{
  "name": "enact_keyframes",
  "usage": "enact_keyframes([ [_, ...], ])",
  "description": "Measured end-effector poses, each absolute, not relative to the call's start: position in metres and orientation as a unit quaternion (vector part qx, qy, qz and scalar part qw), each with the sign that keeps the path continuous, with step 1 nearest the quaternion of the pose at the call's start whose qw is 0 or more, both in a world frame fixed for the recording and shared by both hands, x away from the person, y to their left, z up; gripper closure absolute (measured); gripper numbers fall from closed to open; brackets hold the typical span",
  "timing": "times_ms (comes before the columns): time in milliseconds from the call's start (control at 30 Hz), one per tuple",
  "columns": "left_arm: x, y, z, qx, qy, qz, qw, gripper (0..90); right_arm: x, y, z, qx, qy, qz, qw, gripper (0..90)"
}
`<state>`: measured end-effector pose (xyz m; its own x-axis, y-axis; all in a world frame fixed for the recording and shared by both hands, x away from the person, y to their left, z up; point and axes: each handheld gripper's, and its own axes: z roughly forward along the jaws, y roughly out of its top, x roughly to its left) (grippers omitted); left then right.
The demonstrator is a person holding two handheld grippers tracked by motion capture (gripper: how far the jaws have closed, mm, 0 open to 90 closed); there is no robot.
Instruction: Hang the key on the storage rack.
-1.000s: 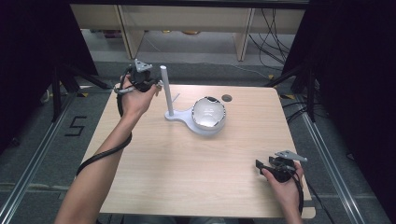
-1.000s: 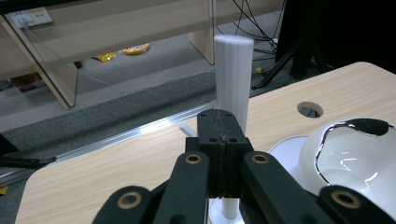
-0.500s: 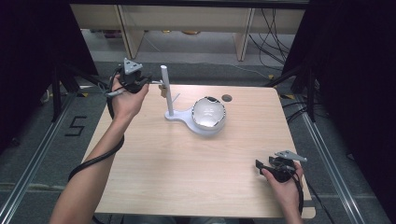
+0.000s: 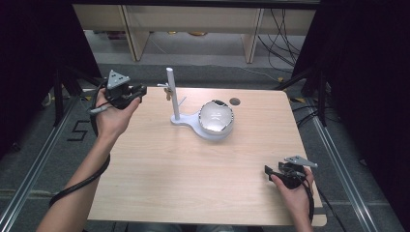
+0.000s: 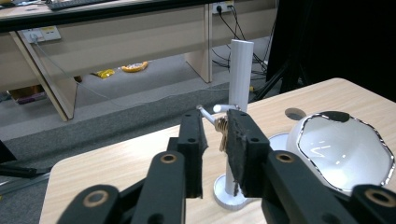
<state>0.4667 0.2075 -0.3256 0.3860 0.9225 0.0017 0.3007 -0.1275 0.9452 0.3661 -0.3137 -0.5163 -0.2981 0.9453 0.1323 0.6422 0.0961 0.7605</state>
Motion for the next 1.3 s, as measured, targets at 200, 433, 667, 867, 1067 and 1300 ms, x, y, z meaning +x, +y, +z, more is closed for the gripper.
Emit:
enact_keyframes([
  [200, 0.448, 0.214, -0.328, 0.68, 0.443, 0.319, 0.49, 62.9, 0.366, -0.313, -0.516, 0.557, 0.713, 0.374, 0.205, 36.2],
  [433, 0.431, 0.221, -0.332, 0.683, 0.44, 0.325, 0.485, 55.9, 0.366, -0.313, -0.517, 0.557, 0.713, 0.371, 0.209, 36.2],
  [667, 0.414, 0.227, -0.338, 0.685, 0.433, 0.335, 0.48, 50.2, 0.364, -0.31, -0.516, 0.572, 0.7, 0.38, 0.195, 36.2],
  [867, 0.4, 0.235, -0.343, 0.682, 0.431, 0.346, 0.479, 46.9, 0.365, -0.313, -0.516, 0.558, 0.71, 0.372, 0.214, 36.2],
  [1067, 0.386, 0.243, -0.345, 0.681, 0.425, 0.359, 0.477, 44.8, 0.365, -0.312, -0.517, 0.555, 0.708, 0.38, 0.214, 36.3],
  [1300, 0.368, 0.256, -0.35, 0.676, 0.419, 0.378, 0.474, 42.5, 0.364, -0.313, -0.515, 0.557, 0.708, 0.378, 0.215, 36.2],
])
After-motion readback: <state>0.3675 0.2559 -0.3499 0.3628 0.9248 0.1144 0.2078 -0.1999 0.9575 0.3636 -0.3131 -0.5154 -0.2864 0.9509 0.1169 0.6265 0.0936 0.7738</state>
